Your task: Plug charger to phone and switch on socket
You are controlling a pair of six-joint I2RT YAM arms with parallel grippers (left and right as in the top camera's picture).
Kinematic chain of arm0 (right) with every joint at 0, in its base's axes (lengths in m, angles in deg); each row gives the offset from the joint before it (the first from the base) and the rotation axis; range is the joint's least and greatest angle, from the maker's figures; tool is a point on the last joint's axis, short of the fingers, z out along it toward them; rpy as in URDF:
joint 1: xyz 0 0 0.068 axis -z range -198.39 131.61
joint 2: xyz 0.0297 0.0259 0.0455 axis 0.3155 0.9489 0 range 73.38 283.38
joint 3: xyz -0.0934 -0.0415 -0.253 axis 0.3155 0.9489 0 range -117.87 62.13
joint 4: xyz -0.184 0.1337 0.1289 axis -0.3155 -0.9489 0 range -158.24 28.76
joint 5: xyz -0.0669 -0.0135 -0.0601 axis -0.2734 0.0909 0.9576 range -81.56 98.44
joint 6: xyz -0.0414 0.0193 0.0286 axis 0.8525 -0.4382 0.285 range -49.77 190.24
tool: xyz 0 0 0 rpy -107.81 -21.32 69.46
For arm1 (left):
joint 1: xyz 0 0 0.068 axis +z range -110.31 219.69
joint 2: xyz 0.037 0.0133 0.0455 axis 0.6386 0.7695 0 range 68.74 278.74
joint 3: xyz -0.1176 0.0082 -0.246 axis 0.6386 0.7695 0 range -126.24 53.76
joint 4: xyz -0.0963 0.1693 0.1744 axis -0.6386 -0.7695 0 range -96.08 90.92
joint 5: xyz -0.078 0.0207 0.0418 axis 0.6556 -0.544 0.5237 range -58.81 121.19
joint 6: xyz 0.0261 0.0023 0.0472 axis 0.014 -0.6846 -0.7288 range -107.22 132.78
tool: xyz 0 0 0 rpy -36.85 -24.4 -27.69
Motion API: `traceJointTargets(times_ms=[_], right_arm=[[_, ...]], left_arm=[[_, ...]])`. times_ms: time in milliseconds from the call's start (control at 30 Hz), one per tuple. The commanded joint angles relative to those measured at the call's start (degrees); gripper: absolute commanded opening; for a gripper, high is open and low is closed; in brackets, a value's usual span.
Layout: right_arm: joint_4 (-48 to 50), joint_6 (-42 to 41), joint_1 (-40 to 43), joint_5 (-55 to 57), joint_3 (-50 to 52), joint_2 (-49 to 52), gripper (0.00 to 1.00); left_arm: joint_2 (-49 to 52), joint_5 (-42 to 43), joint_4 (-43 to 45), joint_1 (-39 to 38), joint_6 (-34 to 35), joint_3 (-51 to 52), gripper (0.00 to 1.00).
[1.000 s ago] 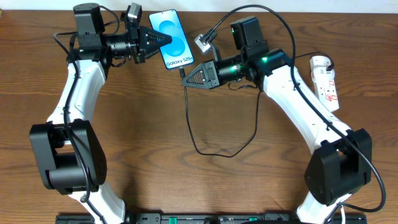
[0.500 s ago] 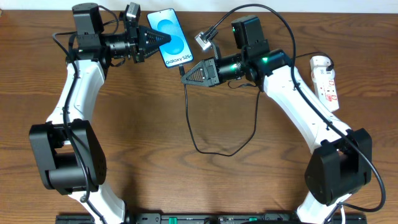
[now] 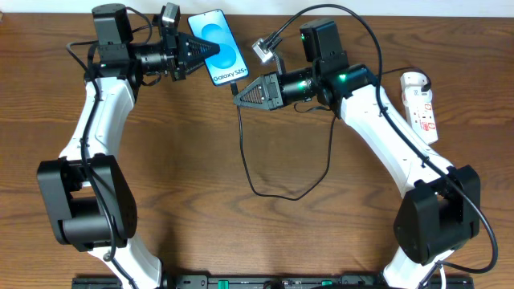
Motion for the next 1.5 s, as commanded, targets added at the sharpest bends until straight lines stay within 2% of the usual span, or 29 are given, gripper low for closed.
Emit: traceJointTargets(times_ms=[0, 333, 467, 733, 967, 1233, 1467], right_arm=[[3.32, -0.98, 1.14, 2.08, -1.49, -1.73, 0.01], [1.68, -0.15, 1.22, 1.7, -1.49, -1.75, 0.01], [-1.55, 2.43, 1.22, 1.55, -1.46, -1.75, 0.13], [-6.95, 6.01, 1.36, 1.6, -1.49, -1.75, 0.24], [-9.84, 7.65, 3.67, 1.64, -1.49, -1.75, 0.39], [-14.05, 9.38, 9.01, 1.9, -1.46, -1.75, 0.43], [-17.66, 9.81, 9.9, 8.35, -1.46, -1.75, 0.47]], left_arm=[[-1.46, 5.81, -0.42, -1.64, -1.07, 0.04, 0.07], [-1.46, 5.81, -0.42, -1.62, -1.07, 0.04, 0.07], [-1.49, 5.79, -0.39, -1.57, -1.07, 0.04, 0.07], [-1.46, 5.77, -0.35, -1.51, -1.18, 0.04, 0.07], [-1.33, 5.79, -0.37, -0.59, -4.74, 0.04, 0.07], [0.35, 5.77, -0.39, 0.11, -7.15, 2.29, 0.07], [4.33, 5.51, -0.39, 0.11, -8.9, 4.98, 0.07]])
